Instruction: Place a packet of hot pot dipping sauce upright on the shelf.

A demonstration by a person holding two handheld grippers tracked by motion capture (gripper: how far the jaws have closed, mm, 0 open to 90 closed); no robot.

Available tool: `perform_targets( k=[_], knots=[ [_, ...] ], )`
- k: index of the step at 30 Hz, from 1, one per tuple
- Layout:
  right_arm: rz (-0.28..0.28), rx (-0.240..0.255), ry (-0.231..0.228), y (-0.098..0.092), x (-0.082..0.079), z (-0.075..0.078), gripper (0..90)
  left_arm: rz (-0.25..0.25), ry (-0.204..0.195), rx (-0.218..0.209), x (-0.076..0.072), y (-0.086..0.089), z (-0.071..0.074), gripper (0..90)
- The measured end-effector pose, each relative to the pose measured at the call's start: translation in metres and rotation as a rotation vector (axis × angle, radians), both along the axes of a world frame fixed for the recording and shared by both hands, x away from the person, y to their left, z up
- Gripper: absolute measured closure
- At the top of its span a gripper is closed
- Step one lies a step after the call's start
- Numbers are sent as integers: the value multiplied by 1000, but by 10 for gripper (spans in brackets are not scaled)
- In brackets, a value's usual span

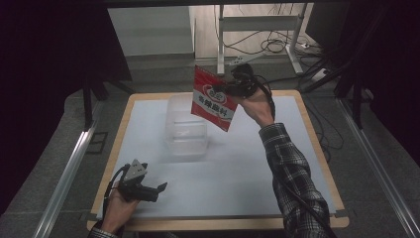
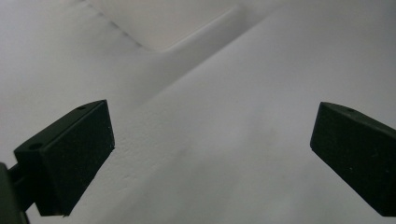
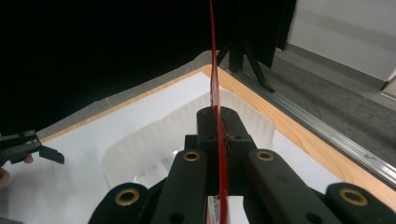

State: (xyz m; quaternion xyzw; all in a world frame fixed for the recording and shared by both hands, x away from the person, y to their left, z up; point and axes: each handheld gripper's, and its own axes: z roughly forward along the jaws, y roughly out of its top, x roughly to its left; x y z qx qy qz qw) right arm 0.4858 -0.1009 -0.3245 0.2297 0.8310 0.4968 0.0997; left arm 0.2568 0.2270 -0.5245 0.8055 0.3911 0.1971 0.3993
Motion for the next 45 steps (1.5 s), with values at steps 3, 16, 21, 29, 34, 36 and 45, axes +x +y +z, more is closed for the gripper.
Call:
perform_targets(
  k=[3, 16, 21, 29, 34, 36, 45],
  knots=[
    [14, -2, -17, 13, 6, 0, 879, 0, -2, -7, 0, 0, 0, 0],
    [39, 23, -42, 55, 20, -1, 880, 4, -10, -12, -1, 0, 2, 0],
    [55, 23, -38, 67, 23, -6, 880, 4, -9, -14, -1, 0, 2, 0],
    [64, 0, -13, 76, 28, -18, 880, 3, -8, -16, -1, -1, 1, 0],
    [59, -22, 6, 81, 32, -29, 879, 3, -6, -12, -1, 0, 1, 0],
    [60, -36, 14, 85, 34, -35, 880, 3, -5, -13, -1, 0, 1, 0],
    [60, -58, 44, 94, 36, -48, 880, 1, -3, -9, -1, -1, 1, 0]
  ],
)
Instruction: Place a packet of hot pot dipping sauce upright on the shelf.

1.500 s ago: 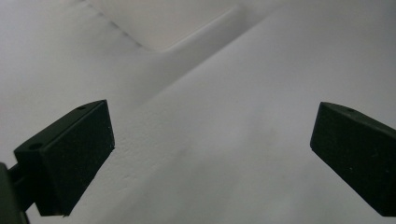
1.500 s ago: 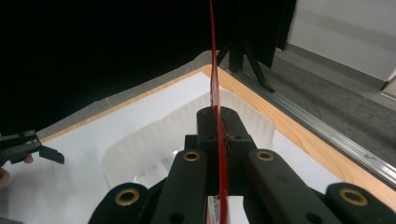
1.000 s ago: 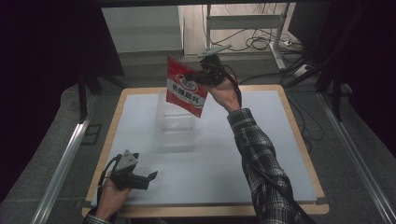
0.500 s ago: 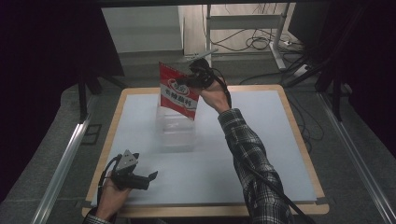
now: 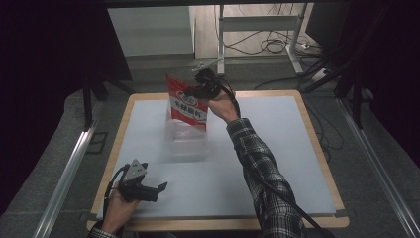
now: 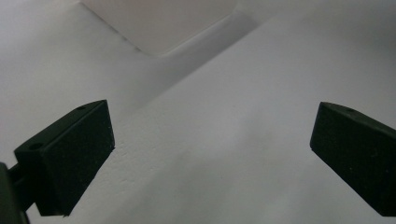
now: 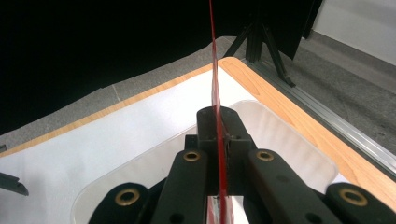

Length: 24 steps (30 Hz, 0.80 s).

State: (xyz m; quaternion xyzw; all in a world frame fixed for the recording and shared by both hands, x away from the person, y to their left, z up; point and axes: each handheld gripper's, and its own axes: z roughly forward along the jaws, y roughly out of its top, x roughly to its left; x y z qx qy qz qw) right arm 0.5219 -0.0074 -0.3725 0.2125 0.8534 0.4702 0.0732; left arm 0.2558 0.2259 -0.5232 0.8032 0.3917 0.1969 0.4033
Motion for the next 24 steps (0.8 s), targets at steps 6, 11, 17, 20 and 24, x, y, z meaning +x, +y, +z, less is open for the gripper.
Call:
perform_targets(
  k=[6, 11, 17, 20, 24],
  knots=[
    [-17, -59, 22, 5, 3, -11, 879, -2, 0, 6, 0, -1, 0, 0],
    [-13, -86, -3, 8, 0, -18, 871, 1, 1, 3, 0, 0, 0, 0],
    [-46, -45, -62, 3, -2, 1, 763, -1, 3, 18, 0, -2, -1, 0],
    [-52, -51, -70, 2, -5, 2, 679, -1, 3, 21, 0, -2, -1, 0],
    [-50, -68, -86, 1, -6, 3, 562, -1, 3, 23, 0, -2, -1, 0]
  ],
)
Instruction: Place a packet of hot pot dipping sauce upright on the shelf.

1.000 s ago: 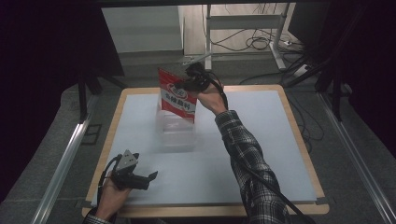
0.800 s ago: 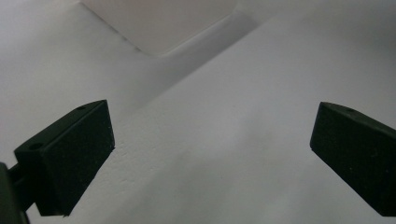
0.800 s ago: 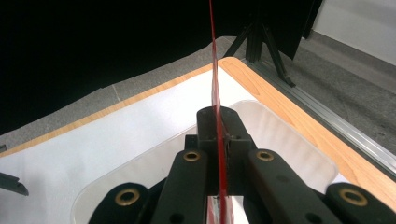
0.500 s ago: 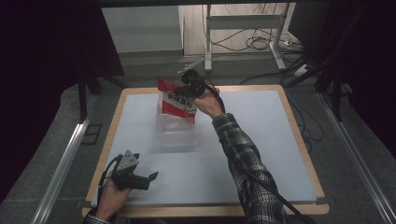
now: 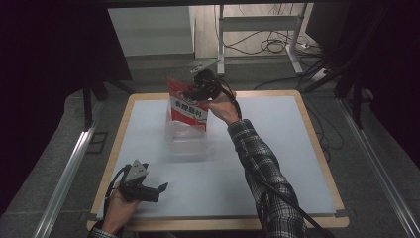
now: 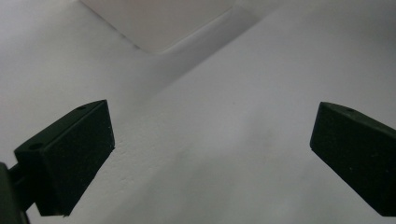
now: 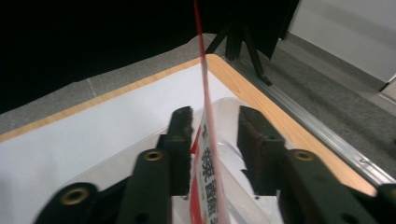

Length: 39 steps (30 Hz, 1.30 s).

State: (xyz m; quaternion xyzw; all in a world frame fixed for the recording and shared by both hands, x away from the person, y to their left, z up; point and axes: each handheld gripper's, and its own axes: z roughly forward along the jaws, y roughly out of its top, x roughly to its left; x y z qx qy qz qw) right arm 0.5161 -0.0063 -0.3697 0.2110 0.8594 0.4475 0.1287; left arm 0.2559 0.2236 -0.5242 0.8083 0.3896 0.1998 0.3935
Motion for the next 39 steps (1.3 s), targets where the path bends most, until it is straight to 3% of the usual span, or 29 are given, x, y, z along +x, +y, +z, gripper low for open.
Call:
perform_targets(
  k=[6, 13, 24, 34, 39],
  knots=[
    [-3, -45, 3, 1, -2, -2, 364, -2, 2, 6, 0, 0, 0, 0],
    [1, -55, 8, -1, -3, -2, 247, 0, 2, 9, 0, -1, -1, 0],
    [-2, -29, 9, -11, -8, 1, 141, 4, -4, 6, 0, 0, 0, 0],
    [19, -31, 12, -18, -15, -1, 55, 3, -2, 6, 0, 0, 0, 0],
    [3, -40, 20, -23, -18, -3, 30, 3, -3, 8, 0, -1, 0, 0]
  ],
)
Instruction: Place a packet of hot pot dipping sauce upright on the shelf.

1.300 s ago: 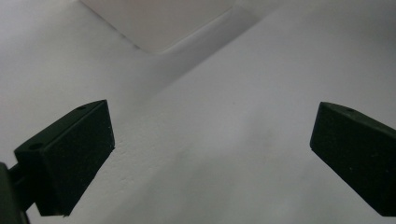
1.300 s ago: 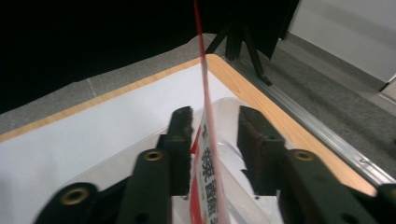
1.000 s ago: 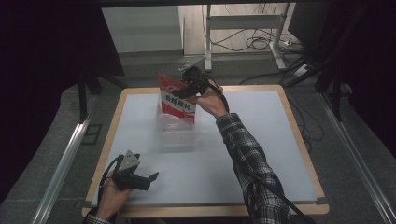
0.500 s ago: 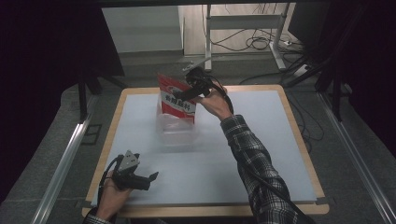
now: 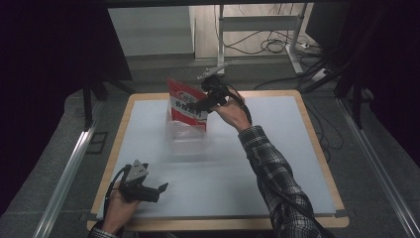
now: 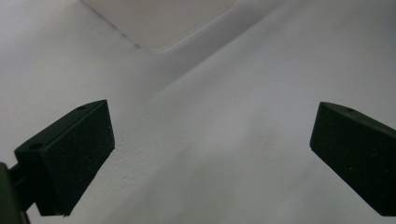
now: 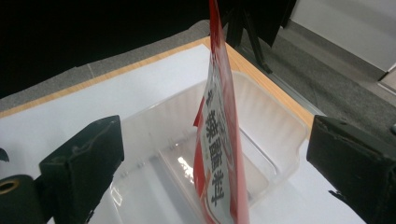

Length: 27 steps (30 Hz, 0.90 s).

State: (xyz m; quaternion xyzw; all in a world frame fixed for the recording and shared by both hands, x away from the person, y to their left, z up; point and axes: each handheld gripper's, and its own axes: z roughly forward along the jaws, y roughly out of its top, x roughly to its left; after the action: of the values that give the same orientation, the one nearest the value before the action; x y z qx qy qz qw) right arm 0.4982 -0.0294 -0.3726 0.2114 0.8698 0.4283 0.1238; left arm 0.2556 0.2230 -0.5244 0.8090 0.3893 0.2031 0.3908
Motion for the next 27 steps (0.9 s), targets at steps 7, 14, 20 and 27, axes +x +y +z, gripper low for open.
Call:
perform_targets(
  k=[7, 14, 20, 27],
  knots=[
    [-6, -11, -10, -8, -4, -2, 10, -1, 0, -1, 0, 0, 0, 0],
    [-10, -6, -12, -15, -8, -2, 3, -6, 0, -5, 0, -1, 0, 0],
    [-15, -1, -24, -22, -14, -3, 0, -1, -2, -16, 0, 0, 0, 0],
    [-25, 0, -33, -32, -22, -2, 0, -1, -4, -17, 0, 0, 0, 0]
  ],
)
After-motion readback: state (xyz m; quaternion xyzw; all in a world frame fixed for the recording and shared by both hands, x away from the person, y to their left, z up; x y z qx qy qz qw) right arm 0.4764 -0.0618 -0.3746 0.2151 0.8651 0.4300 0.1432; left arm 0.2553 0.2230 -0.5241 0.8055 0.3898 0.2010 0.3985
